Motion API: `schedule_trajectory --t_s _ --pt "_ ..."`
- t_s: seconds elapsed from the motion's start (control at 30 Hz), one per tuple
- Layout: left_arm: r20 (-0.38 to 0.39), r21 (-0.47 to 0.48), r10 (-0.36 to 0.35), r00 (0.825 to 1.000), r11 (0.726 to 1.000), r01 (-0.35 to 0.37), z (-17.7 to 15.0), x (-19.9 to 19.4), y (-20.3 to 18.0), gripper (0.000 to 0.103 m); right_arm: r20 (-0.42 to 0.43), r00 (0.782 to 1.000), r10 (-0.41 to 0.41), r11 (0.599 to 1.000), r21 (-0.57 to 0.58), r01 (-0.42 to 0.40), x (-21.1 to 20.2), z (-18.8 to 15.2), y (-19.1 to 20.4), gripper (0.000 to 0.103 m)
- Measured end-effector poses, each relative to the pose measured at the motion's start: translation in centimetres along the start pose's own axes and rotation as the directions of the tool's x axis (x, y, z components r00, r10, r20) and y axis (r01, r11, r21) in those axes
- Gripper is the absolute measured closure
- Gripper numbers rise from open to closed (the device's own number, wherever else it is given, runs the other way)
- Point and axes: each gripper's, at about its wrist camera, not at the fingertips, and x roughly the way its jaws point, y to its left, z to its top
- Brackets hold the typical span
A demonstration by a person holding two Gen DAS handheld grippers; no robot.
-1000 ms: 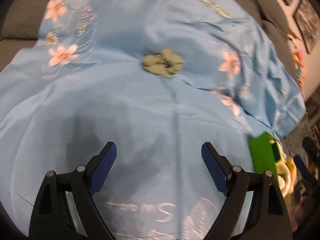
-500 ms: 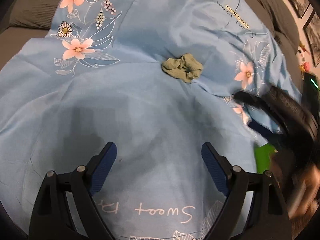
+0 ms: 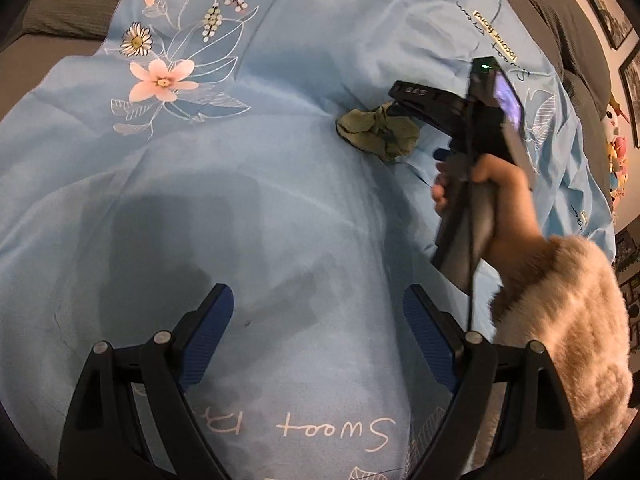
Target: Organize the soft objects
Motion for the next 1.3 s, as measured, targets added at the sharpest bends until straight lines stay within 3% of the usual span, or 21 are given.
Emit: schedule_trajectory --t_s 0.1,0.2,0.3,0.33,0.37,0.53,0.77,1.03,1.17,1.3 --pt "-0.014 -0.021 0.0 1.0 1.0 0.0 -0.1 0.3 0.3 0.017 0.035 0.999 -0.017 0.999 -0.027 0.018 1.1 -0.2 0.8 0.02" --pt "-0.051 -0.033 -0.011 0.999 0.999 0.009 -0.2 1.0 0.5 0.017 0.032 0.999 0.0 1.0 -0.022 0.001 1.9 -0.5 1.0 0.035" --pt "-0.076 -0.045 -0.029 0.997 0.999 0.026 -0.4 1.4 0.5 0.017 0.017 1.0 0.0 1.0 -0.026 0.0 2.7 -0.6 0.9 0.064" --pt "-0.081 -0.046 -0.033 0.996 0.999 0.029 -0.5 1.4 0.5 0.017 0.011 1.0 0.011 1.0 -0.021 -0.011 2.8 -0.7 0.7 0.078" --pt "-0.085 -0.047 -0.037 0.996 0.998 0.033 -0.5 1.5 0.5 0.017 0.001 1.0 0.024 1.0 -0.015 -0.024 2.8 -0.8 0.6 0.082" --pt "-0.078 -0.059 -0.023 0.997 0.998 0.019 -0.4 1.4 0.6 0.017 -0.004 0.997 0.079 0.997 0.025 -0.078 0.2 -1.2 -0.7 0.084" --pt "-0.068 -0.058 -0.014 0.998 0.998 0.01 -0.4 0.8 0.7 0.017 0.037 0.988 0.147 0.988 -0.052 -0.145 -8.5 -4.2 -2.7 0.084" --pt "-0.034 -0.064 0.024 0.999 0.998 -0.026 -0.3 -0.5 1.2 0.017 -0.026 0.987 0.157 0.982 -0.098 -0.159 -15.2 -12.7 -4.3 0.084" --pt "-0.039 -0.034 0.012 0.999 0.999 -0.013 -0.9 -0.9 0.6 0.017 -0.036 0.993 0.115 0.985 -0.124 -0.119 -16.9 -17.3 -3.7 0.084" --pt "-0.046 0.002 0.011 0.999 1.0 -0.011 -1.6 -1.1 0.2 0.017 -0.066 0.989 0.131 0.985 -0.102 -0.137 -17.6 -20.0 -5.1 0.084"
